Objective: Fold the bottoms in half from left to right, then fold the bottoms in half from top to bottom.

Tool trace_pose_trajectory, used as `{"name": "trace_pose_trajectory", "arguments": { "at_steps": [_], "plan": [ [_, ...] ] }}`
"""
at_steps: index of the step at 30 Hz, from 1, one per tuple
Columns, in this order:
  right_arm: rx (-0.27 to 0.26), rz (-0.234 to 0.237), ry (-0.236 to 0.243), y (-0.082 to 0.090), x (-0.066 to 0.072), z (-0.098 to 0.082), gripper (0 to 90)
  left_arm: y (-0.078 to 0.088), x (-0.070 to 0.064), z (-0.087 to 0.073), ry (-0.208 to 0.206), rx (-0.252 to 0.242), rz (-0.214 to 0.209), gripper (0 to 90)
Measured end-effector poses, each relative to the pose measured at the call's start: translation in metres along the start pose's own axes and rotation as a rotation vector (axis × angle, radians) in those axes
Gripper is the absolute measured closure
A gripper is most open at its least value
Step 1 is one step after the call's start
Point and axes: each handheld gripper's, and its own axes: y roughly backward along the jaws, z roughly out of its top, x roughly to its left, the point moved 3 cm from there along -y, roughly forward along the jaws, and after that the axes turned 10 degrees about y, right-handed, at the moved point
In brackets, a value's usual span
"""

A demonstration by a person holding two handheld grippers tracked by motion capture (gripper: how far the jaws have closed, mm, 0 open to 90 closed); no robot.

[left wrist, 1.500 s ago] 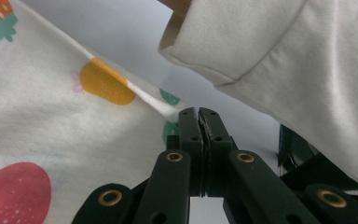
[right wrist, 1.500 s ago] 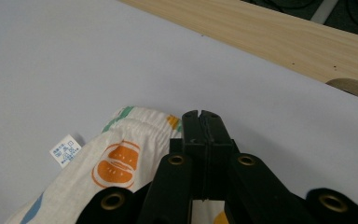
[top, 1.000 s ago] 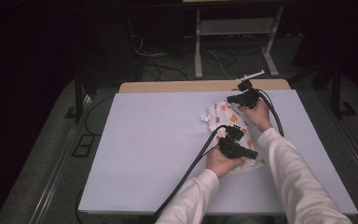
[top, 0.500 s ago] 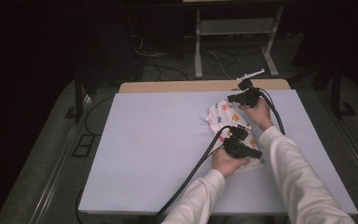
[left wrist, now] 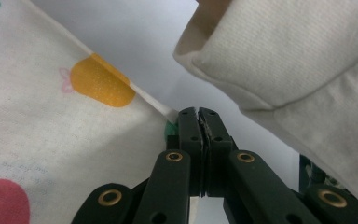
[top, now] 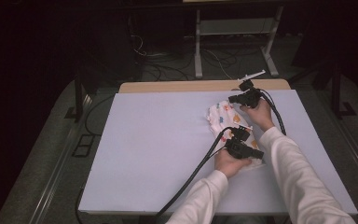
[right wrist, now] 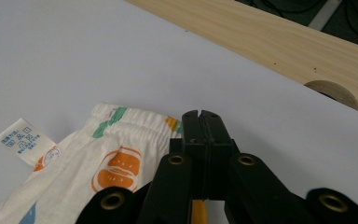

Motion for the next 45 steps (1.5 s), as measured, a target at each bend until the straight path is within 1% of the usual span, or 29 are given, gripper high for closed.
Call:
{"name": "trace_pose_trajectory", "arguments": {
  "at_steps": [5,7,8,9,10,12,14,16,17,18,20,21,23,24,25,26,27,30,33,35,36,37,39,42,45],
  "plan": [
    [0.0,-0.005,0.009,-0.001,0.0,-0.002,88.1,-0.005,0.002,-0.002,0.004,0.007,0.006,88.4],
    [0.0,-0.004,0.008,0.0,0.0,-0.002,87.2,-0.006,0.002,-0.002,0.007,0.005,-0.003,87.9],
    [-0.01,0.004,0.003,0.0,0.0,-0.002,86.2,-0.005,0.001,-0.002,0.003,0.002,-0.009,86.8],
    [-0.02,0.007,-0.005,0.001,0.0,-0.002,80.8,-0.005,0.0,-0.002,-0.003,-0.001,-0.005,83.1],
    [-0.039,-0.006,-0.009,0.004,0.0,-0.002,74.1,-0.005,-0.001,-0.002,-0.009,-0.006,-0.003,80.0],
    [-0.061,-0.025,-0.007,0.006,0.001,-0.001,65.3,-0.003,-0.003,-0.002,-0.029,-0.02,0.008,71.3],
    [-0.081,-0.027,-0.017,0.01,0.002,-0.002,57.7,-0.002,-0.005,-0.002,-0.04,-0.039,0.006,64.7],
    [-0.09,-0.029,-0.025,0.013,0.003,-0.002,50.2,0.0,-0.006,-0.002,-0.053,-0.049,0.008,54.4],
    [-0.09,-0.035,-0.029,0.014,0.002,-0.003,42.6,0.001,-0.007,-0.002,-0.056,-0.052,0.012,49.2],
    [-0.09,-0.04,-0.035,0.015,0.002,-0.003,37.8,0.003,-0.007,-0.002,-0.059,-0.061,0.016,46.4],
    [-0.096,-0.026,-0.052,0.018,0.001,-0.004,29.5,0.006,-0.007,-0.001,-0.065,-0.07,0.023,40.1],
    [-0.1,-0.029,-0.054,0.02,0.001,-0.005,21.8,0.008,-0.007,-0.001,-0.065,-0.078,0.026,37.7],
    [-0.104,-0.024,-0.062,0.022,0.002,-0.006,12.3,0.012,-0.007,0.0,-0.069,-0.093,0.023,31.0],
    [-0.107,-0.015,-0.065,0.024,0.003,-0.007,11.5,0.014,-0.006,0.0,-0.073,-0.098,0.024,29.0],
    [-0.111,-0.008,-0.069,0.026,0.003,-0.008,8.3,0.015,-0.006,0.0,-0.069,-0.109,0.024,27.7],
    [-0.112,-0.004,-0.071,0.026,0.004,-0.009,4.7,0.017,-0.006,0.001,-0.077,-0.117,0.024,25.5],
    [-0.113,0.001,-0.077,0.027,0.004,-0.011,3.1,0.019,-0.006,0.001,-0.082,-0.123,0.032,22.5],
    [-0.118,0.013,-0.087,0.031,0.006,-0.015,1.9,0.022,-0.006,0.0,-0.099,-0.125,0.035,14.6],
    [-0.119,0.02,-0.086,0.035,0.008,-0.018,1.9,0.024,-0.005,-0.004,-0.111,-0.148,0.032,8.5],
    [-0.132,0.031,-0.094,0.037,0.011,-0.019,1.8,0.025,-0.005,-0.006,-0.119,-0.138,0.032,5.0],
    [-0.138,0.039,-0.097,0.039,0.012,-0.02,1.8,0.025,-0.006,-0.006,-0.134,-0.134,0.042,3.2],
    [-0.139,0.038,-0.094,0.04,0.013,-0.02,1.5,0.027,-0.006,-0.007,-0.153,-0.129,0.053,2.6],
    [-0.14,0.035,-0.085,0.042,0.014,-0.019,1.3,0.03,-0.008,-0.006,-0.178,-0.136,0.064,2.1],
    [-0.132,0.022,-0.07,0.043,0.016,-0.02,1.3,0.036,-0.009,-0.005,-0.206,-0.15,0.083,1.8],
    [-0.134,0.023,-0.074,0.044,0.017,-0.023,1.3,0.039,-0.008,-0.004,-0.219,-0.153,0.095,0.3]
  ]
}}
